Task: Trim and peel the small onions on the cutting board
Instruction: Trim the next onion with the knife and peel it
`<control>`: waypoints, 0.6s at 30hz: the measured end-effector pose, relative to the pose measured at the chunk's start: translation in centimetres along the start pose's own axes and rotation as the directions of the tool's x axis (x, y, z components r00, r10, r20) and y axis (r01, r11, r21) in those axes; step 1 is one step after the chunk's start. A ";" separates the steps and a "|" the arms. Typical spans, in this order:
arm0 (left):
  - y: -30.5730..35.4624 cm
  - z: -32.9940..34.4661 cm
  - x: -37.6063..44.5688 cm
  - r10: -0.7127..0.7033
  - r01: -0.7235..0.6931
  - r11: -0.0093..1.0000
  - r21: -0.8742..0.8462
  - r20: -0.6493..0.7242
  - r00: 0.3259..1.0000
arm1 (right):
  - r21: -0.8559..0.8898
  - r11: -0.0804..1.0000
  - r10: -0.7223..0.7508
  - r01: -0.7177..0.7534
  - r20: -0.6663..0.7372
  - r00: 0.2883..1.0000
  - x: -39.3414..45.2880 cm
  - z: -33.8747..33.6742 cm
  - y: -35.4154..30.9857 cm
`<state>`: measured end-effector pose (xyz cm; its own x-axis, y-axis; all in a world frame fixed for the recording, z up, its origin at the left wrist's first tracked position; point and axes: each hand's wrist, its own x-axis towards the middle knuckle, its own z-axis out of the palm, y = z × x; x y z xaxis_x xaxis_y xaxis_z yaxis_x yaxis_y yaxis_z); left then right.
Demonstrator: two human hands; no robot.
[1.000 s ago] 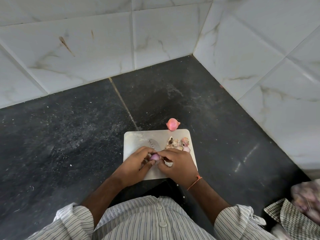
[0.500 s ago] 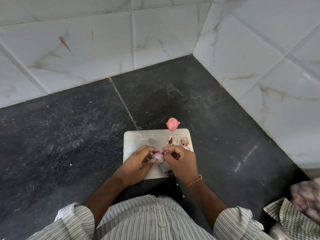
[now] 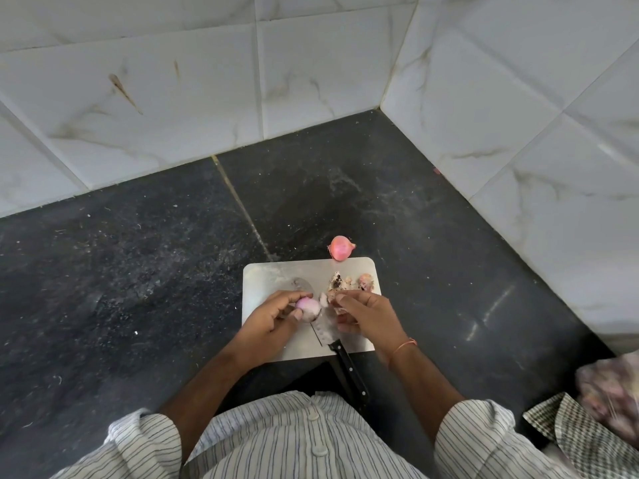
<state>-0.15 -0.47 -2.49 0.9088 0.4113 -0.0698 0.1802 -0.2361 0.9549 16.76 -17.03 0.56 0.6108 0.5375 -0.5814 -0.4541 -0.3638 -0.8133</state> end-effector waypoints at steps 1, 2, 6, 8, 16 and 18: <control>0.1 0.1 0.1 -0.003 0.003 1.000 -0.013 0.004 1.000 | 0.014 0.999 0.033 -0.034 0.051 0.998 0.0 0.2 0.0; 0.1 0.2 0.1 -0.006 0.006 1.000 -0.025 0.009 1.000 | 0.043 0.997 0.061 -0.065 0.098 0.993 0.0 0.4 0.2; 0.1 0.4 0.4 -0.021 0.022 0.999 -0.042 0.030 0.999 | 0.198 0.976 0.064 -0.093 0.152 0.986 -0.2 1.1 0.2; 0.0 0.4 0.5 -0.044 0.046 0.998 -0.052 0.034 0.998 | 0.233 0.970 0.041 -0.072 0.136 0.990 -0.2 0.9 0.1; -0.4 0.6 0.9 -0.119 0.122 0.989 -0.083 0.034 0.992 | 0.180 0.981 0.100 -0.069 -0.168 0.981 1.6 -0.7 0.2; -0.4 0.7 1.1 -0.137 0.139 0.984 -0.109 0.027 0.990 | -0.039 0.996 0.066 -0.079 -0.259 0.964 2.5 -1.6 0.6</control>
<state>0.98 -0.52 -3.16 0.8853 0.4162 -0.2074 0.2626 -0.0793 0.9616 19.01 -17.11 -1.36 0.7266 0.2965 -0.6198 -0.4754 -0.4343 -0.7651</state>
